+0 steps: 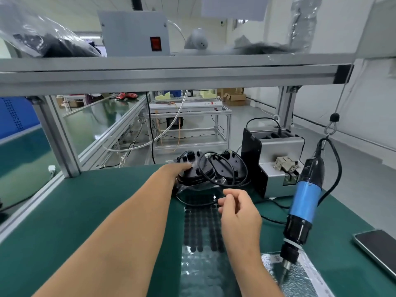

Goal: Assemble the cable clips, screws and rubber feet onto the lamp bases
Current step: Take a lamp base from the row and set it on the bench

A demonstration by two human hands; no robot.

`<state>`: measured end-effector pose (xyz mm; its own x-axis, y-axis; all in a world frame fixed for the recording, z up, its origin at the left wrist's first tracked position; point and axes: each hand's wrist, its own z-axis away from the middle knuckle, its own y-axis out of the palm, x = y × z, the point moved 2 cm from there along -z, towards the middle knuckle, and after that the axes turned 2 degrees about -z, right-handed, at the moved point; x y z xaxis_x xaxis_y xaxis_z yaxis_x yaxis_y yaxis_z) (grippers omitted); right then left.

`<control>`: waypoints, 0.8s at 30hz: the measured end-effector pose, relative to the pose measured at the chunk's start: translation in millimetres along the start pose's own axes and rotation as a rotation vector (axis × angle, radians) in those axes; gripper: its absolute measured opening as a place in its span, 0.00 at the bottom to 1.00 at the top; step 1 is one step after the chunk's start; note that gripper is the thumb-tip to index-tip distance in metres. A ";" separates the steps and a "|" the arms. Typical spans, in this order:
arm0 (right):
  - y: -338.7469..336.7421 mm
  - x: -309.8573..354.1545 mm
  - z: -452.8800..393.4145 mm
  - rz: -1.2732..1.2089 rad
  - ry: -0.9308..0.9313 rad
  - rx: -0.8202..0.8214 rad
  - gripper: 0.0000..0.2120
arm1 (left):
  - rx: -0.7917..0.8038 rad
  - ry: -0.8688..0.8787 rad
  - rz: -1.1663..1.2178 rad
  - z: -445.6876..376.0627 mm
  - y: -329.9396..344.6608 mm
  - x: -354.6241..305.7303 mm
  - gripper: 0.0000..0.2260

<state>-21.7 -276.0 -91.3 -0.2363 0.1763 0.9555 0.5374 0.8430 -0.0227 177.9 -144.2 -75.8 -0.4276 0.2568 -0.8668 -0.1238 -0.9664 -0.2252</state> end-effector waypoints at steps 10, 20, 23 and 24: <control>0.7 0.8 2.1 0.051 -0.013 0.020 0.11 | -0.025 -0.023 0.381 37.2 -23.8 -4.7 0.10; 20.6 5.4 8.9 -0.251 0.532 0.264 0.28 | 0.106 -0.022 0.633 133.5 -57.6 34.7 0.11; 23.9 -5.8 9.0 -0.152 0.561 0.177 0.22 | 0.123 -0.067 0.734 155.6 -49.3 53.7 0.12; 26.6 -5.1 8.2 -0.241 0.604 0.166 0.17 | 0.147 -0.079 0.764 162.0 -47.0 58.0 0.13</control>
<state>-12.8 -250.3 -99.2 0.1863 -0.3014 0.9351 0.3830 0.8988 0.2133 13.8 -82.1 -43.5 -0.5038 -0.4739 -0.7222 0.1159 -0.8656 0.4871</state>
